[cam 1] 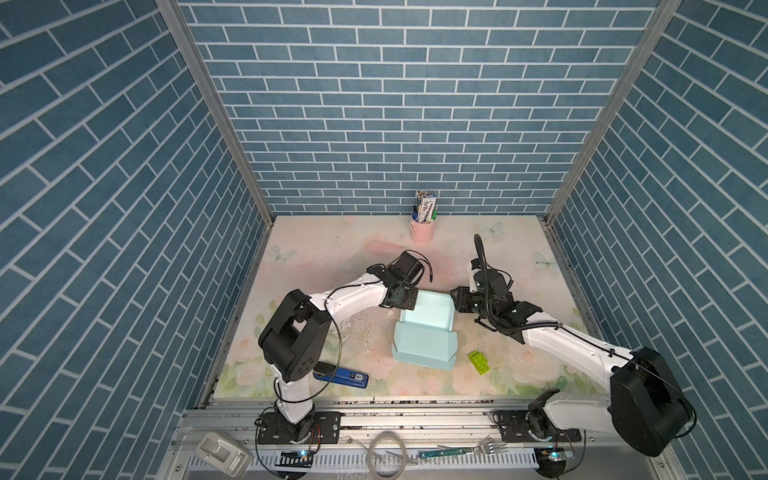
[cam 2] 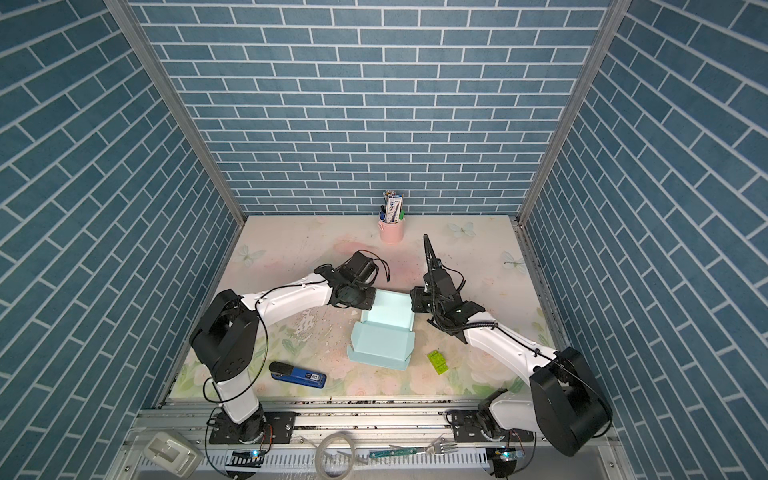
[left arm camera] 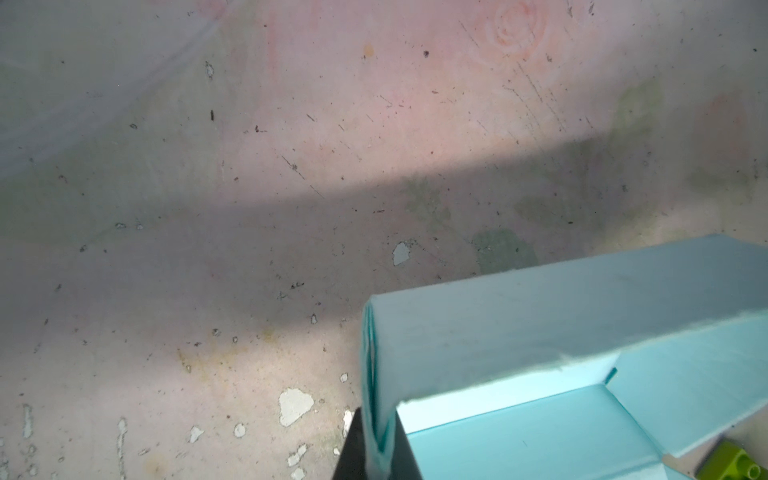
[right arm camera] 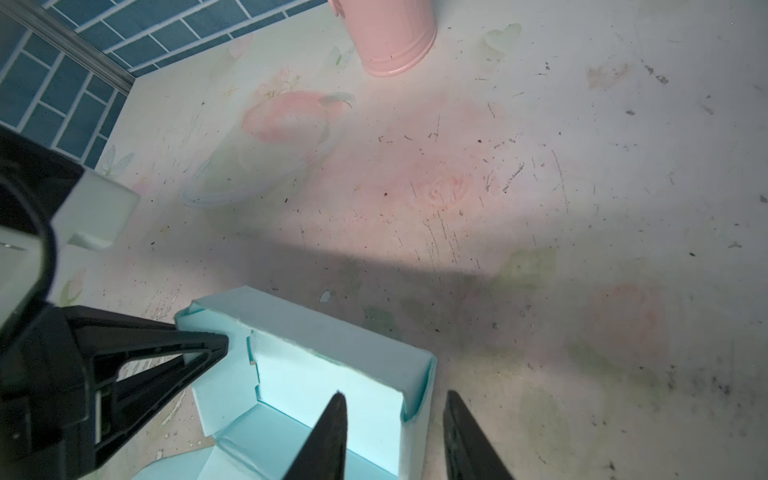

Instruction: Fold the paper box

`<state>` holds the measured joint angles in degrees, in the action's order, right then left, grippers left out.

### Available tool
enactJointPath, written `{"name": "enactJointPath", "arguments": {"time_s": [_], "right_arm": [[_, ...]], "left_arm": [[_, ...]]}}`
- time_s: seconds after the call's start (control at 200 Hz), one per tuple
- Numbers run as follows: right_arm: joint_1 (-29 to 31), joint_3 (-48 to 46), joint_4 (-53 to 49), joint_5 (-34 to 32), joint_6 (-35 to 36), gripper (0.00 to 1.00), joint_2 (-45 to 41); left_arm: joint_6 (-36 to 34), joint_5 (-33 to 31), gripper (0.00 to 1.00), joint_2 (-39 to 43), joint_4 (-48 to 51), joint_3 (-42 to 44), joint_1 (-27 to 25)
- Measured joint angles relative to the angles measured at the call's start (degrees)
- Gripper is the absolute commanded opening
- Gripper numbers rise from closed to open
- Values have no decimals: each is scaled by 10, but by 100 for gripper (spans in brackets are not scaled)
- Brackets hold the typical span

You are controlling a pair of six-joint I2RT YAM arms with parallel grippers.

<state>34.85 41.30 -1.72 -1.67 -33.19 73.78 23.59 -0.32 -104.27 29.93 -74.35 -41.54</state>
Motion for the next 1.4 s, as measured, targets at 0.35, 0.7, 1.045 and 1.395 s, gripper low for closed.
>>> {"name": "enactJointPath", "arguments": {"time_s": [0.35,0.7,1.045,1.395], "right_arm": [[2,-48,27,7,0,40,0],[26,-56,70,5,0,35,18],[34,-56,99,-7,0,26,52],[61,-45,111,-75,-2,4,101]], "left_arm": [[23,-29,9,4,-17,15,-2],[30,-46,9,10,-30,20,-7],[30,-49,9,17,-39,28,-8],[39,-61,10,18,-38,31,-11]]}}
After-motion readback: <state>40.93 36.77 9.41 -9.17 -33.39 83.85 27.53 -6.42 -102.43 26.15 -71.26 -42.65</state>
